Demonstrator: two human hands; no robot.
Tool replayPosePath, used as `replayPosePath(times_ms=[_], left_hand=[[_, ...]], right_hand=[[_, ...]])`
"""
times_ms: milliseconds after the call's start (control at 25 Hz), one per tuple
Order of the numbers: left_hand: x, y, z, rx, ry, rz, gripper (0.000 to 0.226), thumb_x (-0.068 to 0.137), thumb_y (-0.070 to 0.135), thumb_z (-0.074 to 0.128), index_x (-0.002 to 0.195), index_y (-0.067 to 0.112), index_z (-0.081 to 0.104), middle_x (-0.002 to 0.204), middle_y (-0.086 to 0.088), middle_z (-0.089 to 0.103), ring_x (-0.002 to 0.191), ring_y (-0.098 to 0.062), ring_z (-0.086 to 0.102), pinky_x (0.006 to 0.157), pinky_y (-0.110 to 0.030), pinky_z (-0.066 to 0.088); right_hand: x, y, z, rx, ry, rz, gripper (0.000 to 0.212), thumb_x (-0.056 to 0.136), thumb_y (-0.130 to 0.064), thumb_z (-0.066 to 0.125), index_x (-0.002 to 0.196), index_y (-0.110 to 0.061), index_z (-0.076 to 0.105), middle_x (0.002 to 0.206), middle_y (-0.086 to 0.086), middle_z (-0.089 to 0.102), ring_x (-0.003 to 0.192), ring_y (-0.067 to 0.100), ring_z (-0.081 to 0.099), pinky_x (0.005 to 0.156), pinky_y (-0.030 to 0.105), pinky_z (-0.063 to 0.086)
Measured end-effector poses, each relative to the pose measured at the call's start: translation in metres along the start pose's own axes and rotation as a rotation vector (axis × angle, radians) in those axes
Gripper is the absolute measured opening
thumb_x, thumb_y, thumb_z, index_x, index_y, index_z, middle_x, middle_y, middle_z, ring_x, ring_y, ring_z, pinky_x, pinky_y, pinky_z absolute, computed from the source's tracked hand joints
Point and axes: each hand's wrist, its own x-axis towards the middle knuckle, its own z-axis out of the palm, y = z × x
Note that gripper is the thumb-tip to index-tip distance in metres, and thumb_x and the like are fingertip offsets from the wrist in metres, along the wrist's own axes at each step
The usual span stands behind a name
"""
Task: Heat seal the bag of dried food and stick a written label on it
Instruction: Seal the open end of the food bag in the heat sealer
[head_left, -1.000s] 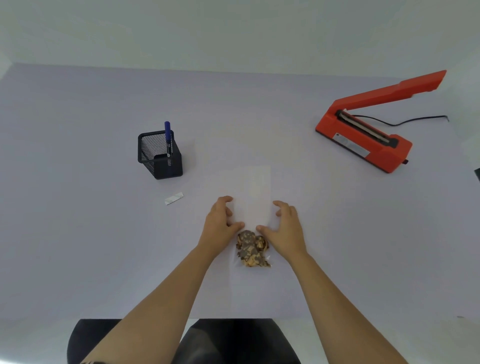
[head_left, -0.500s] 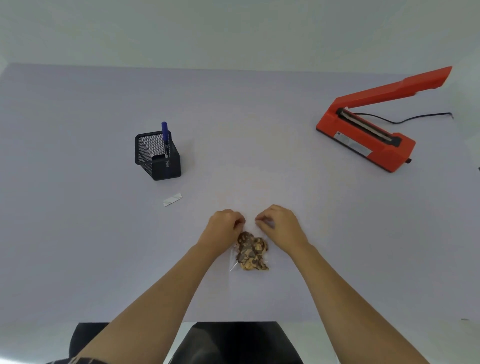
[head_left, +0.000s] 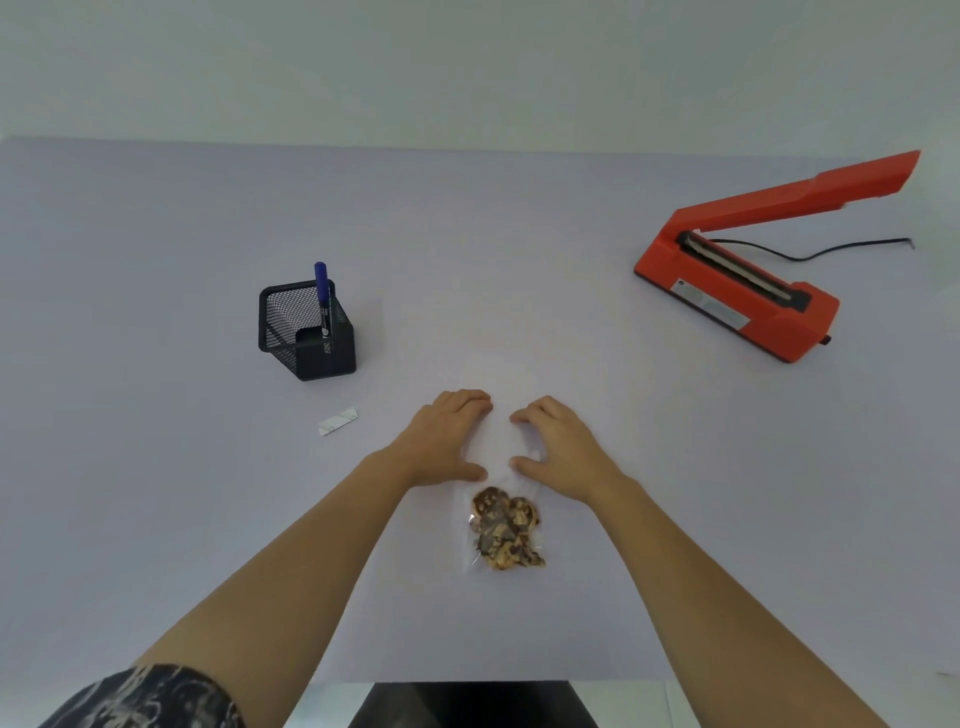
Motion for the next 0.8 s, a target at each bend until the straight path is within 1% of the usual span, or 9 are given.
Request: replayPosePath(times_ms=[160,280,400,480,520,600,680,760,800], left_hand=[[0.007,-0.009,-0.005,0.066,-0.014,-0.049,0.109,0.064,0.054,0.075,0.148,0.018,0.015,0.155,0.004,0.014,0.138,-0.019,0.016,0.108,-0.040,0.020],[0.012,-0.014,-0.007,0.130,-0.024,-0.080,0.123,0.057,0.063,0.074,0.149,0.019,0.006,0.155,0.007,0.007,0.136,-0.021,0.014,0.104,-0.040,0.020],[0.014,-0.014,-0.008,0.164,-0.052,-0.100,0.126,0.057,0.065,0.073,0.149,0.022,-0.002,0.157,0.009,-0.002,0.134,-0.025,0.012,0.103,-0.041,0.021],[0.011,-0.014,-0.006,0.145,-0.047,-0.116,0.122,0.059,0.063,0.072,0.149,0.025,0.000,0.157,0.007,-0.006,0.135,-0.026,0.008,0.105,-0.043,0.020],[0.008,-0.013,-0.004,0.118,-0.029,-0.106,0.115,0.060,0.061,0.073,0.148,0.027,0.006,0.156,0.005,-0.002,0.134,-0.025,0.009,0.105,-0.044,0.021],[0.001,-0.012,0.000,0.042,0.033,-0.048,0.094,0.064,0.053,0.074,0.140,0.028,0.025,0.149,0.003,0.016,0.128,-0.023,0.018,0.101,-0.040,0.025],[-0.006,-0.012,0.006,-0.054,0.083,0.034,0.064,0.072,0.043,0.073,0.125,0.024,0.044,0.132,0.001,0.036,0.114,-0.018,0.031,0.096,-0.036,0.032],[-0.012,-0.013,0.014,-0.142,0.094,0.128,0.035,0.080,0.030,0.070,0.110,0.016,0.058,0.113,-0.003,0.050,0.100,-0.017,0.039,0.091,-0.038,0.039],[-0.015,-0.014,0.018,-0.164,0.098,0.164,0.026,0.083,0.024,0.069,0.104,0.012,0.062,0.107,-0.005,0.054,0.097,-0.018,0.043,0.090,-0.035,0.040]], right_hand=[[0.015,-0.001,-0.010,-0.018,-0.089,0.055,0.082,0.067,-0.034,0.078,0.136,-0.014,0.037,0.127,0.003,0.039,0.118,0.020,0.040,0.099,0.032,0.037],[0.025,-0.003,-0.013,0.012,-0.148,0.126,0.104,0.063,-0.033,0.081,0.144,-0.012,0.019,0.133,0.003,0.028,0.124,0.020,0.033,0.102,0.032,0.036],[0.031,-0.007,-0.013,-0.024,-0.214,0.174,0.119,0.064,-0.033,0.081,0.147,-0.012,-0.002,0.137,0.005,0.019,0.127,0.021,0.028,0.105,0.034,0.034],[0.029,-0.008,-0.013,-0.066,-0.206,0.158,0.119,0.065,-0.034,0.079,0.147,-0.014,-0.005,0.135,0.005,0.021,0.124,0.021,0.028,0.103,0.034,0.034],[0.026,-0.008,-0.011,-0.081,-0.175,0.123,0.113,0.067,-0.034,0.078,0.147,-0.017,-0.001,0.133,0.005,0.024,0.121,0.021,0.031,0.103,0.035,0.034],[0.016,-0.006,-0.007,-0.075,-0.099,0.024,0.091,0.072,-0.029,0.074,0.143,-0.018,0.018,0.127,0.004,0.033,0.117,0.021,0.038,0.101,0.038,0.037],[0.005,-0.004,0.000,0.000,-0.048,-0.054,0.059,0.078,-0.019,0.068,0.129,-0.015,0.039,0.118,0.004,0.046,0.108,0.019,0.046,0.096,0.038,0.042],[-0.006,-0.002,0.009,0.080,-0.017,-0.082,0.031,0.083,-0.011,0.062,0.112,-0.014,0.051,0.105,0.002,0.055,0.096,0.016,0.052,0.088,0.034,0.047],[-0.009,0.000,0.012,0.106,0.005,-0.087,0.022,0.084,-0.011,0.061,0.106,-0.014,0.054,0.100,0.001,0.058,0.092,0.014,0.054,0.085,0.032,0.048]])
